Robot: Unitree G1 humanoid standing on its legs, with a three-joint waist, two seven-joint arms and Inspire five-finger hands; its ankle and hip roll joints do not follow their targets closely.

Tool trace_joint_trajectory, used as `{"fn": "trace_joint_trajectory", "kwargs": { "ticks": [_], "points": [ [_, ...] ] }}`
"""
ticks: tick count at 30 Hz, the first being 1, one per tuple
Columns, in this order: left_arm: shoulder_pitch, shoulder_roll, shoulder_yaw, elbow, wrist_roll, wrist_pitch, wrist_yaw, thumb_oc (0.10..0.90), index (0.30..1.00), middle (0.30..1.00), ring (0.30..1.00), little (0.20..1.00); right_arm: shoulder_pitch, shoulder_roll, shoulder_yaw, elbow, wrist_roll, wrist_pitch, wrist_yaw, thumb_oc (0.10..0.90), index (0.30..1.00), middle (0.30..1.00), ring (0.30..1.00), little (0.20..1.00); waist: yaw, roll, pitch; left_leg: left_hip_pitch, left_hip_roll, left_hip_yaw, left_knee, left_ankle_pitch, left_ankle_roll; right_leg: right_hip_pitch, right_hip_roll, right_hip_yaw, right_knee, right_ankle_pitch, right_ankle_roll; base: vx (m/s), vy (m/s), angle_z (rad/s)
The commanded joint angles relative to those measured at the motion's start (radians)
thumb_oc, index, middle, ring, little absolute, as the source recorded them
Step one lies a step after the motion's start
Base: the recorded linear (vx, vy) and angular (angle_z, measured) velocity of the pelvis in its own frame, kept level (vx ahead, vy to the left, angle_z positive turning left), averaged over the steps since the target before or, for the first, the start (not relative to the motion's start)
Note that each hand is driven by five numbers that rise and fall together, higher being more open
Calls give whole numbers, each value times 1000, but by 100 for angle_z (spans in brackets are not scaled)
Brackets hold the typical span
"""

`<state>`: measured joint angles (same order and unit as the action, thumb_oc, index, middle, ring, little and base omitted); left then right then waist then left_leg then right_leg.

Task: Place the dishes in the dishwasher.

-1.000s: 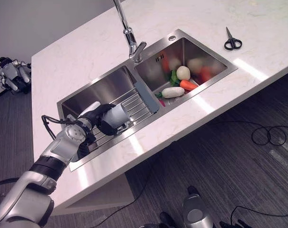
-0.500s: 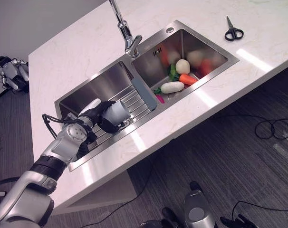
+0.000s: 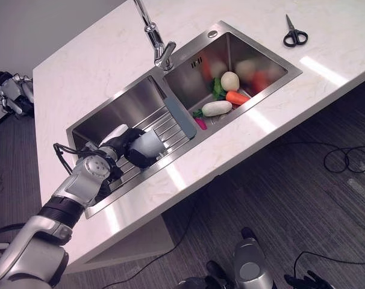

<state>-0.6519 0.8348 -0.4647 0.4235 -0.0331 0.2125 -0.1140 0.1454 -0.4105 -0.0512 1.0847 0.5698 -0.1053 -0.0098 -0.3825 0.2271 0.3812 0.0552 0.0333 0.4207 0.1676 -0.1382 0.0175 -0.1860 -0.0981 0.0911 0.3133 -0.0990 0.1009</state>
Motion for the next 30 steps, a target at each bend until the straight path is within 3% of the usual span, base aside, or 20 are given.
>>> {"fn": "trace_joint_trajectory", "kwargs": {
  "ticks": [1,11,16,21,30],
  "points": [
    [-9,42,115,13,20,-14,28,400,300,300,300,300,81,-32,31,-70,-11,-17,-3,800,900,900,900,900,-4,-7,-84,-99,50,-127,132,-88,-49,36,-65,-74,-13,-64,79,0,0,0],
    [-27,58,118,7,71,-37,91,400,300,300,300,300,72,-3,38,-40,-22,-26,-7,800,900,900,900,900,16,-31,-131,-75,64,-117,132,-94,-48,70,-53,-99,-13,-74,69,-37,-2,2],
    [-76,100,107,10,115,-57,177,400,300,300,300,300,54,15,35,6,-18,-30,-1,800,900,900,900,900,37,-53,-168,-59,71,-120,132,-100,-45,102,-39,-118,-13,-83,58,-79,-6,6],
    [-132,185,123,2,124,-106,296,400,300,300,300,300,31,39,34,46,-1,-20,5,800,900,900,900,900,72,-81,-205,-50,71,-141,132,-107,-39,131,-31,-143,-13,-91,46,-72,-8,20],
    [-182,286,219,-14,27,-220,468,400,300,300,300,300,-2,64,17,109,-4,-16,14,800,900,900,900,900,129,-103,-244,-42,66,-187,132,-115,-30,167,-19,-169,-13,-103,30,-35,10,16]
  ]
}}
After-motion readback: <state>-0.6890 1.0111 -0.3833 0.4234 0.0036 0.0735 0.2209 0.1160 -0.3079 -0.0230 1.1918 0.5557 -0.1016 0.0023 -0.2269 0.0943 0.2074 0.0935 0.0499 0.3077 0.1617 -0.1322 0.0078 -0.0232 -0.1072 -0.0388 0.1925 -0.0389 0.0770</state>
